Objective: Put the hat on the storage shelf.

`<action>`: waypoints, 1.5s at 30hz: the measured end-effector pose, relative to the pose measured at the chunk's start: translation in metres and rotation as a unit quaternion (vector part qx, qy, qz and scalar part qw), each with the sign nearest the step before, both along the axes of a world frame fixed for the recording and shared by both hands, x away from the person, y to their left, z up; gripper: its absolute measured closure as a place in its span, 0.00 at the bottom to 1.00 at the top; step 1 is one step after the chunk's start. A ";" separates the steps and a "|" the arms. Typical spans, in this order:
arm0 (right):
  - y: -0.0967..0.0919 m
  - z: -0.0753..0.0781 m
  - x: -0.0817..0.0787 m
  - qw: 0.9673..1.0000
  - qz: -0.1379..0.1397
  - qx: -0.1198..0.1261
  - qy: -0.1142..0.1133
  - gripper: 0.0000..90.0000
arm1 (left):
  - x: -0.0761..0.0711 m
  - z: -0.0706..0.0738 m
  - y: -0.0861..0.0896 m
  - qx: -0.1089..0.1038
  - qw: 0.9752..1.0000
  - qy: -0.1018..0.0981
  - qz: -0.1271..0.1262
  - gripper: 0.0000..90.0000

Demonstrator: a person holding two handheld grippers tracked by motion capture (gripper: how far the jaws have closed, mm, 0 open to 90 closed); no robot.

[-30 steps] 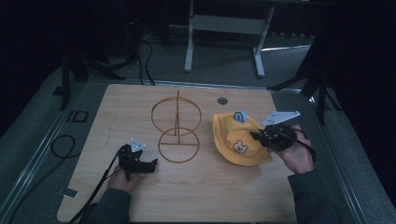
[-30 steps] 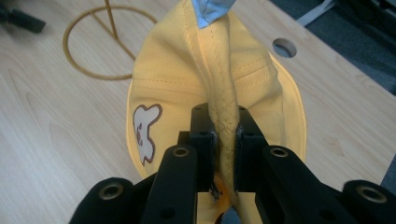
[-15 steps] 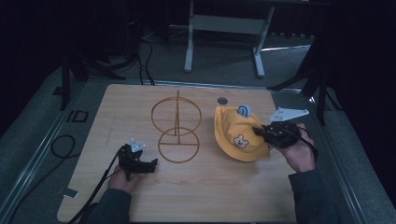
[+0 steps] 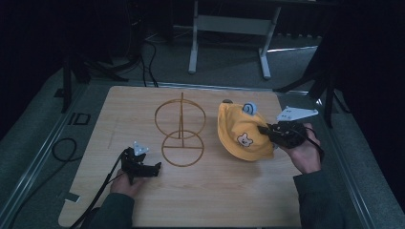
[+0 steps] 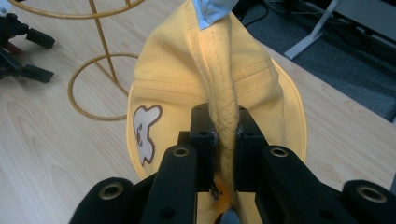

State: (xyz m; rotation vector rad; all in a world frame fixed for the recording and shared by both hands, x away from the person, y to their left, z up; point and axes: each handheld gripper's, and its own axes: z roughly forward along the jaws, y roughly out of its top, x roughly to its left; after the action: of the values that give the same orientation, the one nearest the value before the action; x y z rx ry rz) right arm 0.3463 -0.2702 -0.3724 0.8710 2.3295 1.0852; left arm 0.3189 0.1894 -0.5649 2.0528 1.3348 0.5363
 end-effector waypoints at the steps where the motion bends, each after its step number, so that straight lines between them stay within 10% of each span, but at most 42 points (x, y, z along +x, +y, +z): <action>1: 0.000 0.000 0.000 1.000 0.002 0.002 -0.001 0.91 | 0.000 0.000 0.000 0.000 1.000 0.000 0.000 0.02; 45: 0.006 0.039 0.008 0.994 0.042 0.075 -0.065 0.91 | 0.000 0.000 0.000 -0.001 1.000 0.000 0.000 0.02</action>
State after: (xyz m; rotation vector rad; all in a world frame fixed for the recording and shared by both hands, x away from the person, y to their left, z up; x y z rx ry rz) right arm 0.3547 -0.2639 -0.3334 0.7359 2.2176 1.3251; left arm 0.3190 0.1893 -0.5648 2.0517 1.3354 0.5351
